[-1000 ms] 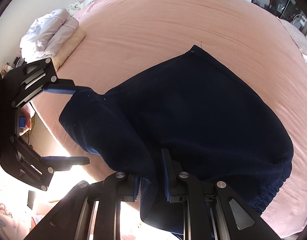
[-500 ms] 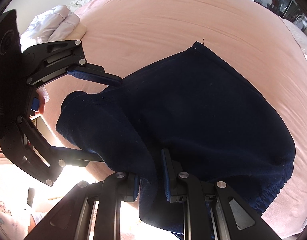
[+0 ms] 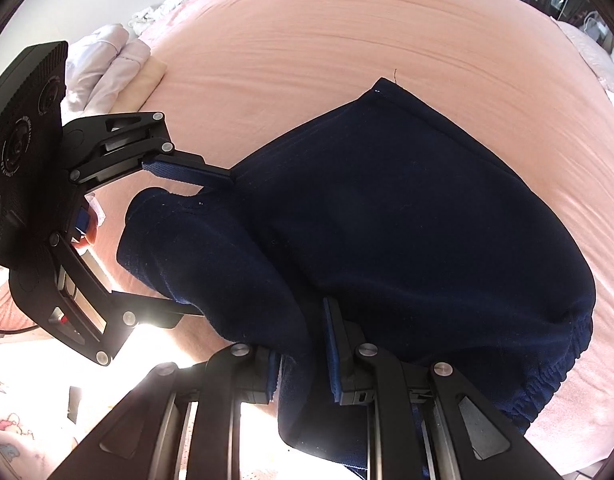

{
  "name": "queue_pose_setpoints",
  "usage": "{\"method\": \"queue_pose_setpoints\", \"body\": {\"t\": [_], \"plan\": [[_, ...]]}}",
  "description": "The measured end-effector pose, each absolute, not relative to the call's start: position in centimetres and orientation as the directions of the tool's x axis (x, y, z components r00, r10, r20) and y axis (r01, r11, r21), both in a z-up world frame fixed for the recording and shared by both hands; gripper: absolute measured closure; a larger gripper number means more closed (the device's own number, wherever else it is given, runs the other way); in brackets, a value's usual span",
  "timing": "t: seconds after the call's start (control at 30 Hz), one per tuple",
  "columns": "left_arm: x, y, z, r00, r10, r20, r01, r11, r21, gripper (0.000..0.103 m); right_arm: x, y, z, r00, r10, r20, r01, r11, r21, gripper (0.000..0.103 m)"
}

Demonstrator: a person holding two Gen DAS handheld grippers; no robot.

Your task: Fold clothes

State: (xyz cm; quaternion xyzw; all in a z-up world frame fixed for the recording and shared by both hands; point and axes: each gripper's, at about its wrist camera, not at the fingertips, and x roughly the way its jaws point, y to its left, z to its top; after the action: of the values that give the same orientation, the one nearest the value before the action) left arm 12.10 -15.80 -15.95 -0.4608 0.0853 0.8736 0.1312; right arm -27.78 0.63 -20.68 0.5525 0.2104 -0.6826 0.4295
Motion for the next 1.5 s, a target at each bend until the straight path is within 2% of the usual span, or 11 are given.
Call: {"method": "queue_pose_setpoints", "body": {"t": [0.23,0.43,0.53,0.6,0.67,0.8,0.83,0.97,1.13,1.33,1.5], "plan": [[11.7,-14.9,-16.8,-0.55,0.123,-0.826,-0.296,-0.954,0.055,0.03,-29.0,1.9,-21.7,0.056,-0.385,-0.921,0.761,-0.581,0.289,0.086],[11.1,-14.7,-16.7,-0.556,0.12,-0.823,-0.228,-0.974,0.012,0.031,-30.6,3.4,-22.8,0.127,-0.434,-0.892,0.698,-0.6,0.391,0.085],[11.0,-14.5,-16.7,-0.569,0.105,-0.816,-0.197,-0.98,0.011,0.038,-30.8,4.0,-23.1,0.14,-0.446,-0.884,0.68,-0.605,0.413,0.085],[11.1,-14.6,-16.5,-0.575,0.096,-0.812,-0.165,-0.986,0.0,0.044,-30.0,4.3,-23.1,0.129,-0.442,-0.888,0.689,-0.604,0.401,0.085],[11.1,-14.9,-16.4,-0.581,0.093,-0.808,-0.133,-0.991,-0.019,0.055,-28.9,4.5,-23.0,0.111,-0.432,-0.895,0.704,-0.601,0.378,0.085],[11.0,-15.3,-16.1,-0.583,0.107,-0.806,-0.083,-0.994,-0.072,0.066,-27.5,4.7,-22.6,0.064,-0.399,-0.915,0.739,-0.597,0.312,0.084],[10.9,-15.3,-16.1,-0.582,0.114,-0.805,-0.072,-0.993,-0.089,0.068,-26.7,4.9,-22.4,0.051,-0.391,-0.919,0.749,-0.594,0.294,0.08],[10.6,-15.5,-16.1,-0.578,0.144,-0.803,-0.043,-0.988,-0.147,0.069,-24.5,5.8,-21.9,0.028,-0.378,-0.925,0.77,-0.582,0.261,0.06],[10.7,-16.5,-16.2,-0.572,0.161,-0.804,-0.02,-0.983,-0.182,0.069,-22.4,8.3,-20.8,-0.021,-0.4,-0.916,0.765,-0.597,0.243,0.057],[11.1,-17.9,-16.4,-0.574,0.173,-0.8,-0.003,-0.978,-0.21,0.069,-18.3,12.9,-19.2,-0.143,-0.413,-0.899,0.798,-0.585,0.142,0.049],[12.4,-19.0,-17.1,-0.572,0.17,-0.802,0.017,-0.975,-0.22,0.076,-19.1,8.6,-18.8,-0.195,-0.342,-0.919,0.808,-0.587,0.047,0.049]]}}
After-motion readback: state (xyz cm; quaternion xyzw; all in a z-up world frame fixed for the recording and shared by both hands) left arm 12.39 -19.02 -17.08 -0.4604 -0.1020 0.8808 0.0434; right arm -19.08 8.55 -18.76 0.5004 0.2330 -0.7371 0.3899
